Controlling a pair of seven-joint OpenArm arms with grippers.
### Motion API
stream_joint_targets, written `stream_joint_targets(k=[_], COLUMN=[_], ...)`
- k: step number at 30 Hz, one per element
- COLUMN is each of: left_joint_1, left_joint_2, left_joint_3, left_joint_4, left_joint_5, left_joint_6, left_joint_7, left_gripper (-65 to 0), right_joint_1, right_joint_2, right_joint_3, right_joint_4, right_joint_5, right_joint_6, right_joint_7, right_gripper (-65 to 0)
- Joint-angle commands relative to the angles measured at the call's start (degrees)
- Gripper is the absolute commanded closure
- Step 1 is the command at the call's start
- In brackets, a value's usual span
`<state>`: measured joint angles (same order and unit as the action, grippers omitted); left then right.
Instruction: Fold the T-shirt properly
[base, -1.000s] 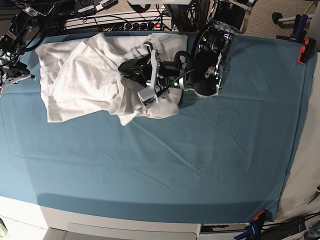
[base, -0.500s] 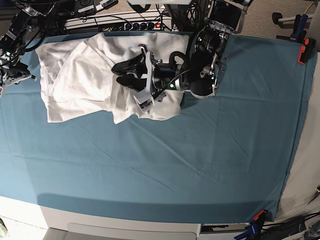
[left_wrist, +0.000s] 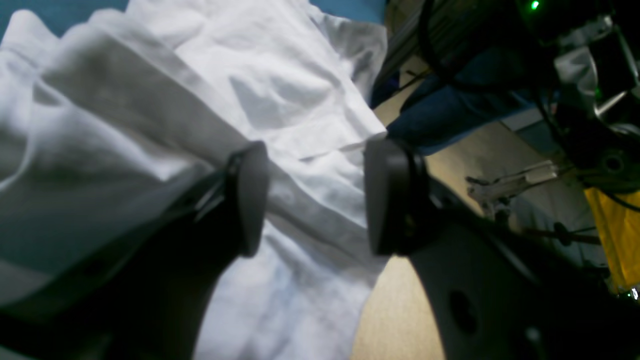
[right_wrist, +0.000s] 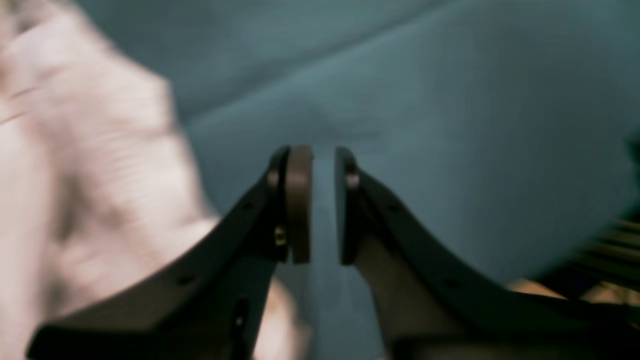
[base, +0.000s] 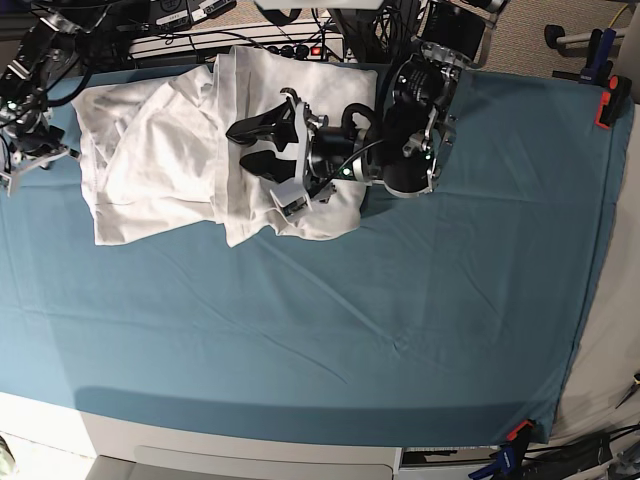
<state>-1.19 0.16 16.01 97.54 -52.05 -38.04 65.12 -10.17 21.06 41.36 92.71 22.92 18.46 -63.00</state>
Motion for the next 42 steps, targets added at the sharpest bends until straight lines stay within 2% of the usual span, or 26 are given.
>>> stream_joint_targets(k=[1, 3, 4, 8, 12, 14, 18, 21, 28, 33, 36, 42], left_joint_1=[-0.9, -0.9, -0.9, -0.7, -0.7, -0.7, -0.7, -0.7, -0.7, -0.7, -0.7, -0.7], left_joint_2=[0.6, 0.6, 0.6, 0.6, -0.6, -1.2, -1.1, -1.2, -1.2, -1.2, -1.1, -1.1], left_joint_3=[-0.1, -0.1, -0.1, -0.1, -0.1, -0.1, -0.1, -0.1, -0.1, -0.1, -0.1, -0.1], left_joint_4=[1.0, 1.0, 1.0, 1.0, 1.0, 1.0, 1.0, 1.0, 1.0, 1.0, 1.0, 1.0], left_joint_5=[-1.4, -1.0, -0.5, 1.4, 1.6, 1.6, 1.6, 2.0, 2.4, 2.4, 2.4, 2.4], left_joint_6=[-0.4, -0.4, -0.4, -0.4, -0.4, -0.4, -0.4, -0.4, -0.4, -0.4, -0.4, -0.4], left_joint_7=[-0.5, -0.4, -0.5, -0.5, -0.6, -0.7, -0.7, -0.7, -0.7, -0.7, -0.7, -1.3], left_gripper=[-31.8, -31.8, -31.8, -31.8, -31.8, -31.8, -31.8, -31.8, -31.8, -31.8, -31.8, -31.8], right_joint_1=[1.6, 3.8, 4.7, 6.9, 8.5, 10.0, 13.0, 13.4, 12.8, 12.7, 12.7, 12.7], right_joint_2=[2.7, 4.5, 5.4, 8.7, 11.1, 12.2, 14.2, 15.0, 15.1, 15.0, 14.9, 12.3], right_joint_3=[0.4, 0.4, 0.4, 0.3, 0.4, 0.4, 0.3, 0.3, 0.3, 0.3, 0.3, 0.2], right_joint_4=[1.0, 1.0, 1.0, 0.0, -9.0, -15.4, -26.2, -30.8, -36.3, -37.4, -37.4, -37.4], right_joint_5=[1.8, 5.8, 7.6, 11.7, 18.3, 23.8, 38.9, 45.2, 46.2, 41.7, 41.6, 43.5], right_joint_6=[1.6, 5.2, 6.2, 8.0, 10.1, 11.8, 16.3, 17.8, 18.0, 17.9, 17.9, 17.9], right_joint_7=[-0.8, -5.0, -5.6, -6.1, -8.0, -9.9, -16.8, -17.0, -17.0, -17.0, -17.0, -17.0], right_gripper=[-16.8, -27.4, -28.7, -28.9, -30.7, -30.7, -30.7, -30.7, -30.7, -30.7, -30.7, -30.7])
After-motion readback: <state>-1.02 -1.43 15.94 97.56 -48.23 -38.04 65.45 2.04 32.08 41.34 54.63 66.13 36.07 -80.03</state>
